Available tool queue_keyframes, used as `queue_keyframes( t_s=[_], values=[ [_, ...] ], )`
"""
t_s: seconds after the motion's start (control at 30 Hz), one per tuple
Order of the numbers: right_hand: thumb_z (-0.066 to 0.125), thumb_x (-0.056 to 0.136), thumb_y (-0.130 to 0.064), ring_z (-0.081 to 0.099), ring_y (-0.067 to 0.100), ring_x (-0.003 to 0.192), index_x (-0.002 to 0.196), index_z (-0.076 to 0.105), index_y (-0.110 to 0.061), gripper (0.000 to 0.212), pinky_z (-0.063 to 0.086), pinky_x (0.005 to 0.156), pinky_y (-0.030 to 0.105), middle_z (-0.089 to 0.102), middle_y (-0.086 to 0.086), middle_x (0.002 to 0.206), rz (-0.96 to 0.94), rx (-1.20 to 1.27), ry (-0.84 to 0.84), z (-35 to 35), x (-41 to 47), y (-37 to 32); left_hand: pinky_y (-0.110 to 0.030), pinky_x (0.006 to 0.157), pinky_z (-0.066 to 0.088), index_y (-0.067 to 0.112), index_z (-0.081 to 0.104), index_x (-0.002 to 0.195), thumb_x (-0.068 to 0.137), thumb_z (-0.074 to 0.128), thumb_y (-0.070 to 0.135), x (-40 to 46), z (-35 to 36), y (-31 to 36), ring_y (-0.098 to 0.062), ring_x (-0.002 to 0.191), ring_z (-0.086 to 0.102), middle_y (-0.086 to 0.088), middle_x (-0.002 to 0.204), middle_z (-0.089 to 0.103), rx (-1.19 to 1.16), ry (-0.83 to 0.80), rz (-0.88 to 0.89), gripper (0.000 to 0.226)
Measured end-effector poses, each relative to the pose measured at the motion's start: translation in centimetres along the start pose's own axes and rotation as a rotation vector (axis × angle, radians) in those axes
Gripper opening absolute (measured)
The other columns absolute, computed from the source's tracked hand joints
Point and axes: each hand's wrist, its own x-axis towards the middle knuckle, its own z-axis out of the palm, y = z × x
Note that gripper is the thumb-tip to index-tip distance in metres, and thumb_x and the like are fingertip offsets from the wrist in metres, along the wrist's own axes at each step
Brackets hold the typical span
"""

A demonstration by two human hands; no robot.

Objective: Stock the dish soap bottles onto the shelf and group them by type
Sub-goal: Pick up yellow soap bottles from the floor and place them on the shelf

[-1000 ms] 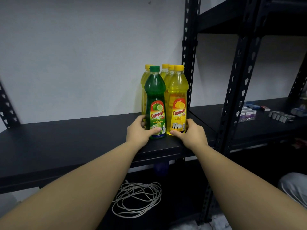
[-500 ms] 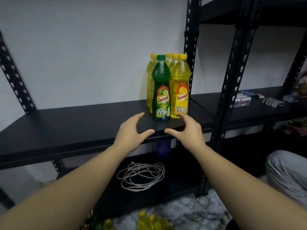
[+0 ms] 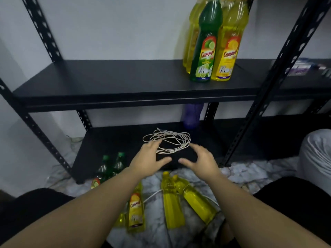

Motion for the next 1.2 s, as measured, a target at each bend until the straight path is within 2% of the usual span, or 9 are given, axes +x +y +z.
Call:
queue_keyframes(
  t_s=[0.17, 0.3, 0.47, 0.6, 0.7, 0.77, 0.93, 1.07, 1.2],
  values=[
    [0.079, 0.079, -0.064, 0.050, 0.025, 0.138, 0.152, 0.049, -0.020, 0.090, 0.042, 0.110, 0.038, 0.056, 0.005, 0.149, 0.091, -0.081, -0.192, 2.7, -0.3, 3.8, -0.042, 0.117, 0.037, 0.020, 0.024, 0.162, 0.088, 0.062, 0.072, -0.5, 5.2, -3.2, -0.028, 0.145, 0.036, -0.008, 0.154, 0.039, 0.003, -0.255, -0.110, 0.098],
    [0.081, 0.076, -0.065, 0.053, 0.026, 0.135, 0.148, 0.053, -0.016, 0.092, 0.045, 0.107, 0.038, 0.059, 0.006, 0.146, 0.195, -0.097, -0.260, 4.1, 0.8, 6.7, -0.044, 0.113, 0.041, 0.020, 0.029, 0.160, 0.086, 0.068, 0.068, 0.5, 8.9, -4.6, -0.030, 0.141, 0.042, -0.008, 0.151, 0.043, -0.039, -0.301, -0.186, 0.096],
    [0.079, 0.079, -0.065, 0.053, 0.027, 0.136, 0.152, 0.049, -0.021, 0.090, 0.044, 0.107, 0.038, 0.054, 0.006, 0.152, 0.293, -0.071, -0.301, 8.2, 1.8, 10.2, -0.040, 0.111, 0.041, 0.019, 0.032, 0.158, 0.085, 0.068, 0.069, 1.6, 14.0, -6.7, -0.031, 0.139, 0.045, -0.011, 0.151, 0.045, -0.042, -0.353, -0.245, 0.096],
    [0.078, 0.080, -0.065, 0.058, 0.029, 0.129, 0.153, 0.047, -0.024, 0.090, 0.049, 0.103, 0.041, 0.056, 0.008, 0.149, 0.370, -0.040, -0.355, 12.0, 2.7, 12.7, -0.045, 0.109, 0.044, 0.021, 0.025, 0.160, 0.082, 0.066, 0.074, 2.2, 18.2, -9.1, -0.033, 0.139, 0.045, -0.012, 0.154, 0.043, -0.051, -0.435, -0.339, 0.102],
    [0.080, 0.078, -0.064, 0.058, 0.028, 0.130, 0.154, 0.046, -0.027, 0.091, 0.050, 0.104, 0.040, 0.059, 0.007, 0.147, 0.419, -0.038, -0.393, 14.4, 3.5, 14.6, -0.044, 0.105, 0.048, 0.023, 0.021, 0.161, 0.081, 0.067, 0.074, 2.8, 21.2, -10.5, -0.032, 0.132, 0.054, -0.011, 0.153, 0.042, -0.091, -0.466, -0.432, 0.105],
    [0.080, 0.078, -0.063, 0.057, 0.027, 0.131, 0.155, 0.044, -0.028, 0.092, 0.049, 0.103, 0.038, 0.059, 0.006, 0.147, 0.446, -0.046, -0.424, 15.7, 3.9, 15.8, -0.043, 0.103, 0.049, 0.024, 0.019, 0.162, 0.080, 0.067, 0.075, 3.1, 22.9, -11.1, -0.029, 0.127, 0.058, -0.009, 0.155, 0.039, -0.143, -0.478, -0.485, 0.108],
    [0.088, 0.077, -0.046, 0.060, 0.026, 0.126, 0.150, 0.051, -0.026, 0.084, 0.046, 0.099, 0.031, 0.065, 0.005, 0.138, 0.431, -0.021, -0.482, 17.8, 4.4, 17.7, -0.038, 0.105, 0.044, 0.019, 0.021, 0.162, 0.081, 0.075, 0.066, 3.8, 26.7, -12.5, -0.031, 0.138, 0.050, -0.011, 0.158, 0.041, -0.256, -0.447, -0.561, 0.108],
    [0.092, 0.075, -0.036, 0.062, 0.027, 0.123, 0.150, 0.051, -0.026, 0.086, 0.047, 0.096, 0.031, 0.067, 0.006, 0.135, 0.410, 0.001, -0.483, 18.5, 4.4, 18.6, -0.038, 0.096, 0.051, 0.026, 0.037, 0.152, 0.073, 0.085, 0.059, 4.1, 27.9, -12.8, -0.029, 0.124, 0.059, -0.008, 0.138, 0.056, -0.382, -0.357, -0.624, 0.098],
    [0.090, 0.075, -0.043, 0.065, 0.029, 0.119, 0.153, 0.048, -0.029, 0.090, 0.053, 0.097, 0.038, 0.068, 0.008, 0.133, 0.399, -0.006, -0.480, 18.3, 4.3, 18.5, -0.031, 0.084, 0.050, 0.033, 0.049, 0.140, 0.066, 0.094, 0.048, 3.8, 27.8, -13.0, -0.023, 0.111, 0.065, -0.001, 0.125, 0.064, -0.504, -0.270, -0.683, 0.088]
  ],
)
